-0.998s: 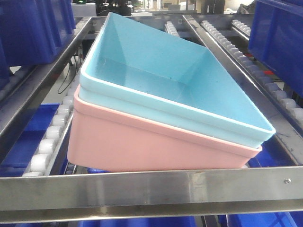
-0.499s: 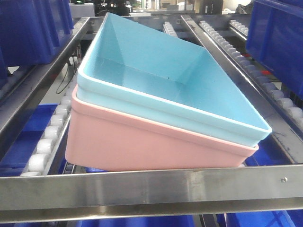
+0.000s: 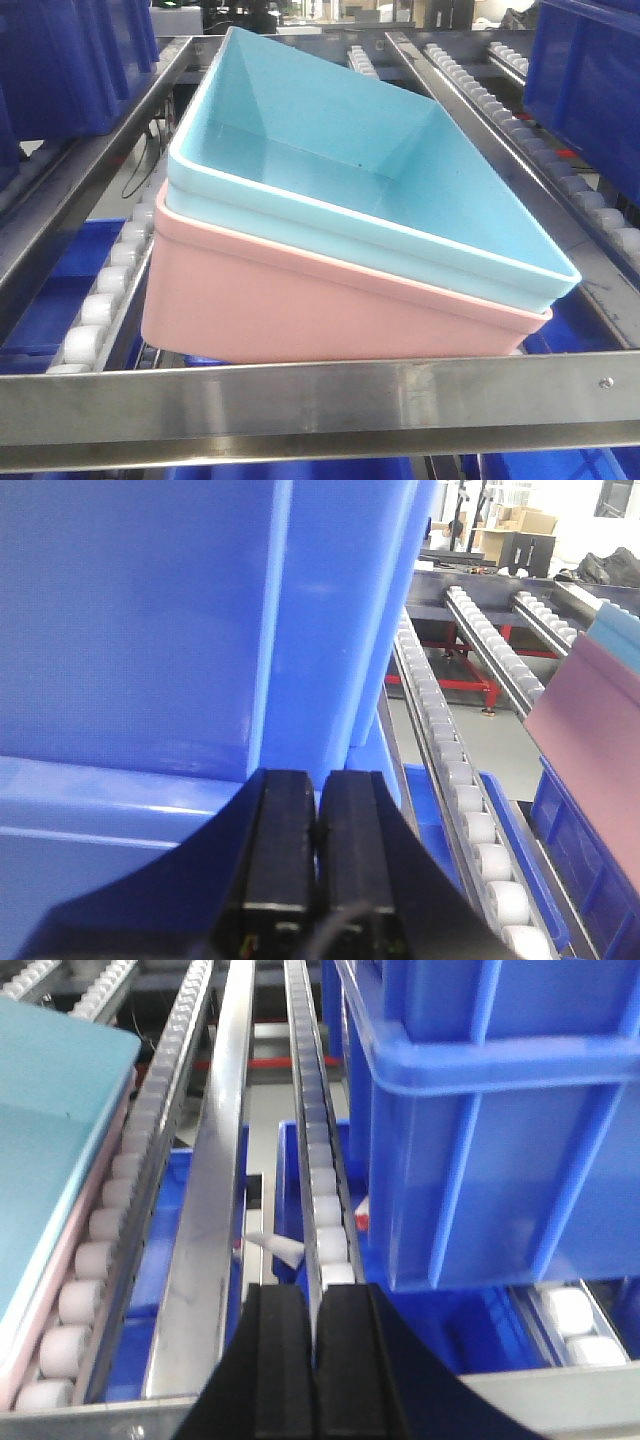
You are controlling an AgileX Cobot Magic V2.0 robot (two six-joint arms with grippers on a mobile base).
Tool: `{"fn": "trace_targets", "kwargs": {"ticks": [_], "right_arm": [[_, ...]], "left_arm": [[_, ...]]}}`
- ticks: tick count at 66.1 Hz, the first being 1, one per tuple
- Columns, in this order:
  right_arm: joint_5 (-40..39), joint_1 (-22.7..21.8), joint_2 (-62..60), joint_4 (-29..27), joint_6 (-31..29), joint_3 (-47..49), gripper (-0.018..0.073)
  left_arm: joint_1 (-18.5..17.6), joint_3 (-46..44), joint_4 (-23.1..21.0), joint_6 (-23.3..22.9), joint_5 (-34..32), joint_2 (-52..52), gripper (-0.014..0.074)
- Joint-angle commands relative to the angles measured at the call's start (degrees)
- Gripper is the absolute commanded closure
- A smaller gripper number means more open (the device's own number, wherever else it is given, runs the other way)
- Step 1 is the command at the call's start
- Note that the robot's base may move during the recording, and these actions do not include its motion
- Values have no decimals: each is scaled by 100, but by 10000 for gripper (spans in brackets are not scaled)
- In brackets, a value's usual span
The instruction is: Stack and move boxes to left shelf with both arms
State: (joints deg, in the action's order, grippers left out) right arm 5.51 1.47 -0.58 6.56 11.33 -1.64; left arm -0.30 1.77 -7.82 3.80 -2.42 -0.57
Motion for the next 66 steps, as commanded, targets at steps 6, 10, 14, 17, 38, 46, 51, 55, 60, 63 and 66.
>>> {"fn": "trace_targets", "kwargs": {"ticks": [6, 10, 14, 17, 38, 46, 51, 55, 60, 63, 66], "right_arm": [[-925, -26, -119, 90, -69, 105, 505], [-941, -26, -119, 90, -69, 105, 505], [-941, -26, -119, 90, -69, 105, 505], [-941, -26, -119, 90, -69, 105, 505], [-927, -26, -119, 90, -69, 105, 505], [-927, -26, -119, 90, -69, 105, 505], [-927, -26, -119, 90, -69, 105, 505], [-927, -26, -119, 90, -69, 105, 505], [-927, -26, -119, 90, -69, 105, 505], [-927, -26, -119, 90, -69, 105, 505], [-927, -26, -119, 90, -69, 105, 505]], "left_arm": [[5, 173, -56, 14, -498, -91, 605], [5, 173, -56, 14, -498, -91, 605], [5, 173, -56, 14, -498, -91, 605], [5, 173, -56, 14, -498, -91, 605], [5, 173, -56, 14, -498, -91, 605], [5, 173, -56, 14, -498, -91, 605], [5, 173, -56, 14, -498, -91, 605], [5, 173, -56, 14, -498, -91, 605], [5, 173, -56, 14, -498, -91, 605], [5, 173, -56, 14, -498, -91, 605], [5, 173, -56, 14, -498, -91, 605]]}}
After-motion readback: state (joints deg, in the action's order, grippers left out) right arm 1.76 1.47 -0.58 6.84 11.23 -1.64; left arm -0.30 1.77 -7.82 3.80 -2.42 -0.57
